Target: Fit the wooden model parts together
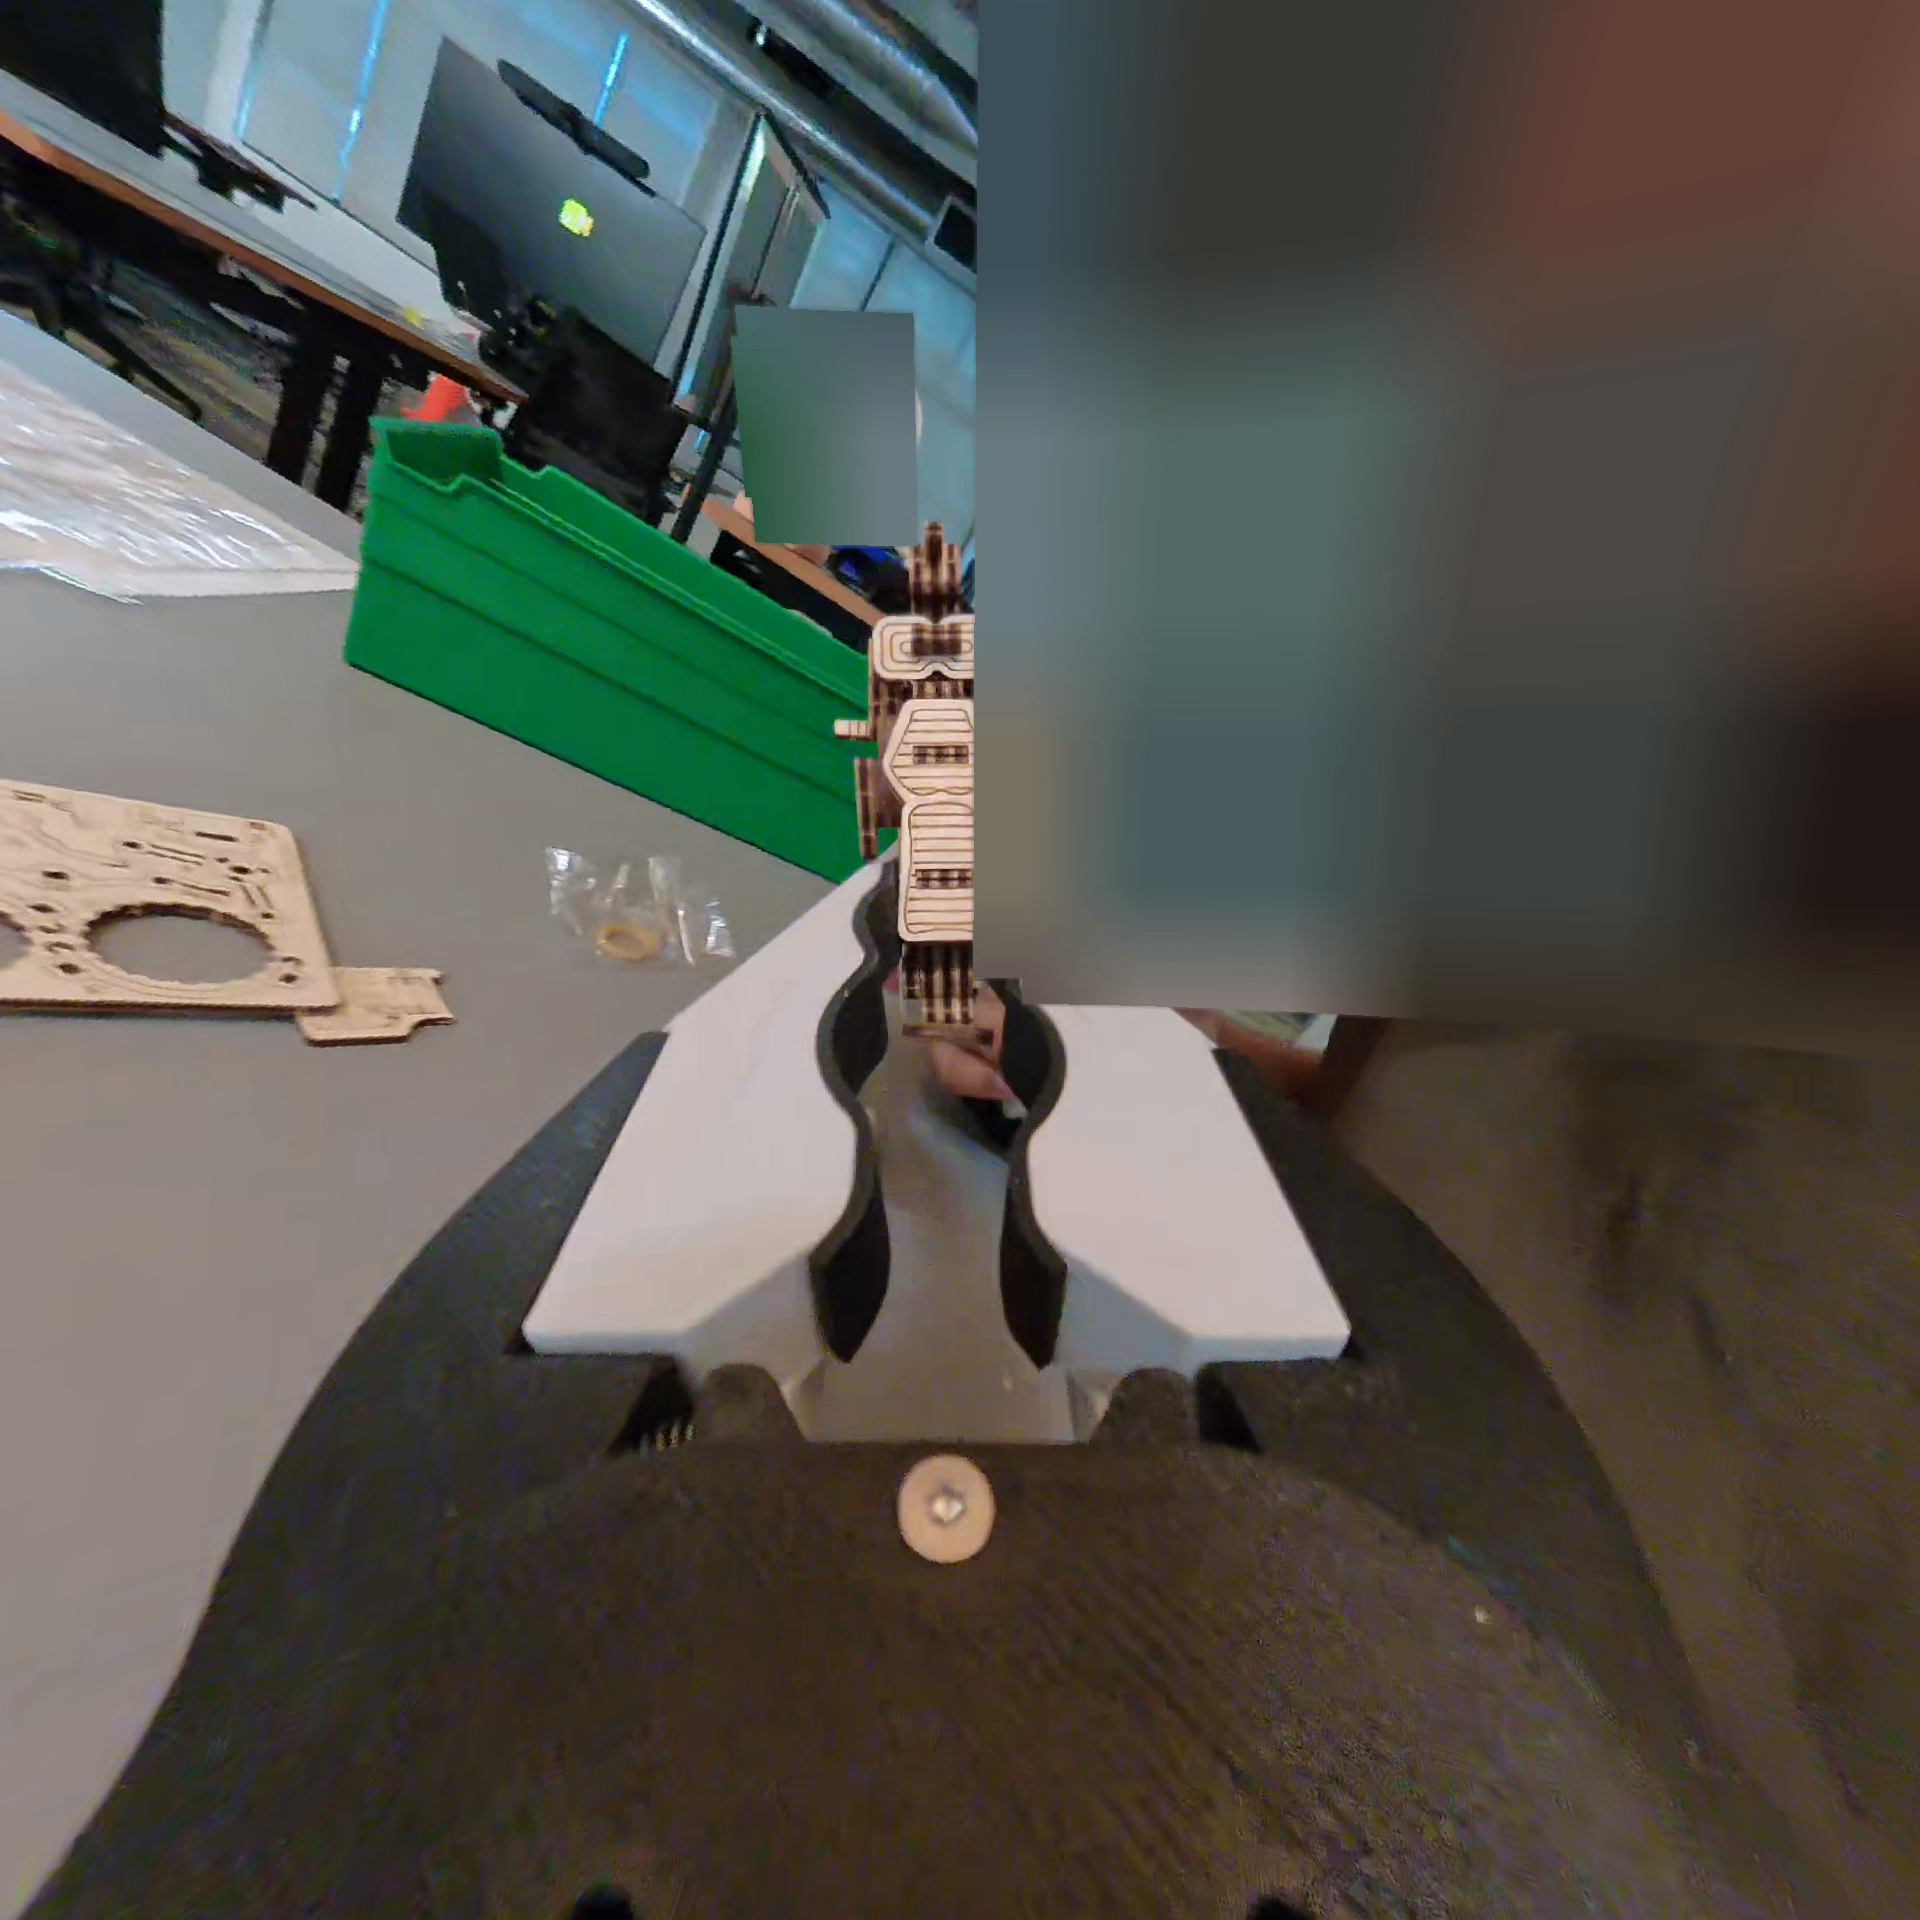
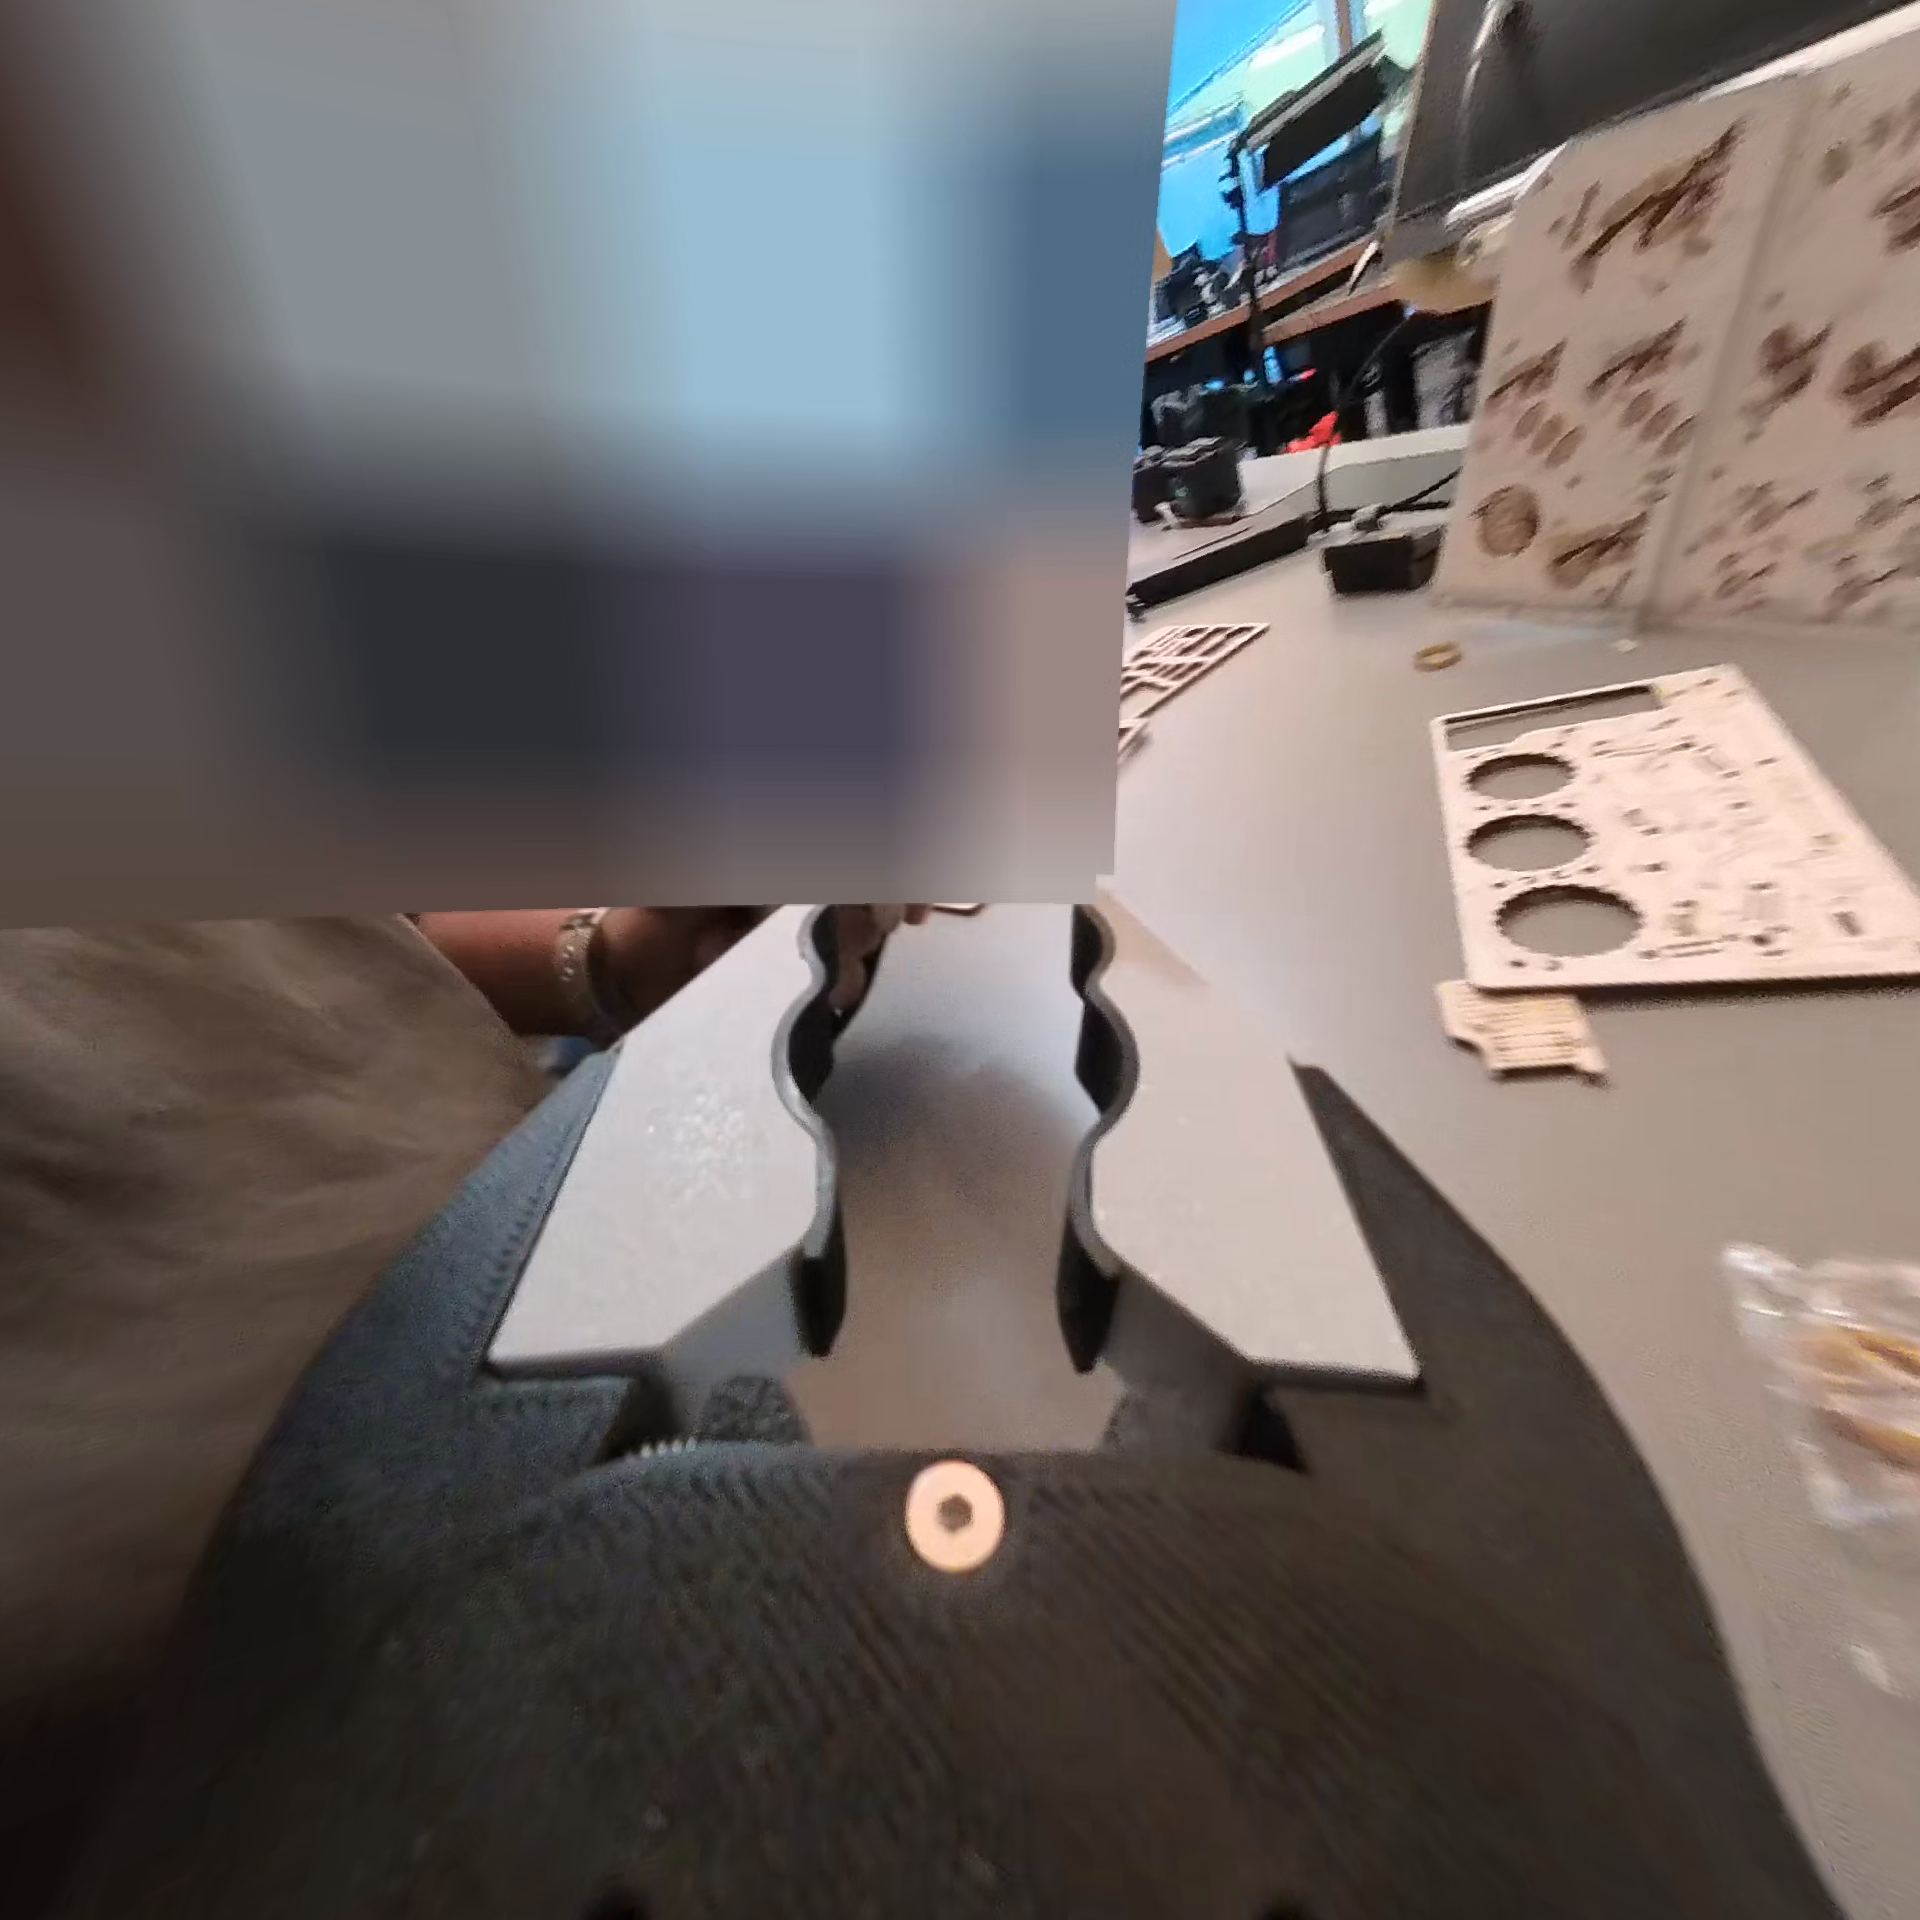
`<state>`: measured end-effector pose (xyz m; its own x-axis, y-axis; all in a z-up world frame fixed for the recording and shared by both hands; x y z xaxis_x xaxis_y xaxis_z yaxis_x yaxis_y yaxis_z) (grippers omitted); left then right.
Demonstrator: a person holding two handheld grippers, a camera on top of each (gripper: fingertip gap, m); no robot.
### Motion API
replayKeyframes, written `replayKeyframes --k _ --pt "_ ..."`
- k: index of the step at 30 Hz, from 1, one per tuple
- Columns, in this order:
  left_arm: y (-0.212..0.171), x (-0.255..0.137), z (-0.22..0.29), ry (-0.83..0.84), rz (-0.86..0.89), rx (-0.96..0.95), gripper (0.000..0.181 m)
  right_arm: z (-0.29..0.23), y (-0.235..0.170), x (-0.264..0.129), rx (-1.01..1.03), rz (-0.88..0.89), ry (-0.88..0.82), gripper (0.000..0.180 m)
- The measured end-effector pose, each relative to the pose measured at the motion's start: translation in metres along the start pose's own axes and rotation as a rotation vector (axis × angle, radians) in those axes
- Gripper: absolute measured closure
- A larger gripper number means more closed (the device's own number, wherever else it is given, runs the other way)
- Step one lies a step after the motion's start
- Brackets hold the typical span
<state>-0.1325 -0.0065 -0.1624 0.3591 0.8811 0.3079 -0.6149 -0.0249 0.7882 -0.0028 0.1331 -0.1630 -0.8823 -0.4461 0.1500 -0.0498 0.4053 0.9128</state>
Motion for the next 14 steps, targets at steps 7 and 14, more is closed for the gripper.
replayKeyframes --k 7,14 --pt "-0.004 0.004 0.008 -0.087 0.07 -0.112 0.167 -0.006 0.0 -0.004 0.213 0.103 0.055 0.148" --pt "-0.001 0.001 0.019 -0.359 0.146 -0.114 0.166 -0.025 0.005 -0.007 0.12 0.123 0.11 0.152"
Point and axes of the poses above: each gripper's, where its closed fingertips meet, x out along the fingers, y out of its top, z = x × y across the jaws, the point moved 9 cm from there along -x, back along the fingers, and after that the axes turned 11 degrees about z, right-handed, at the moved point
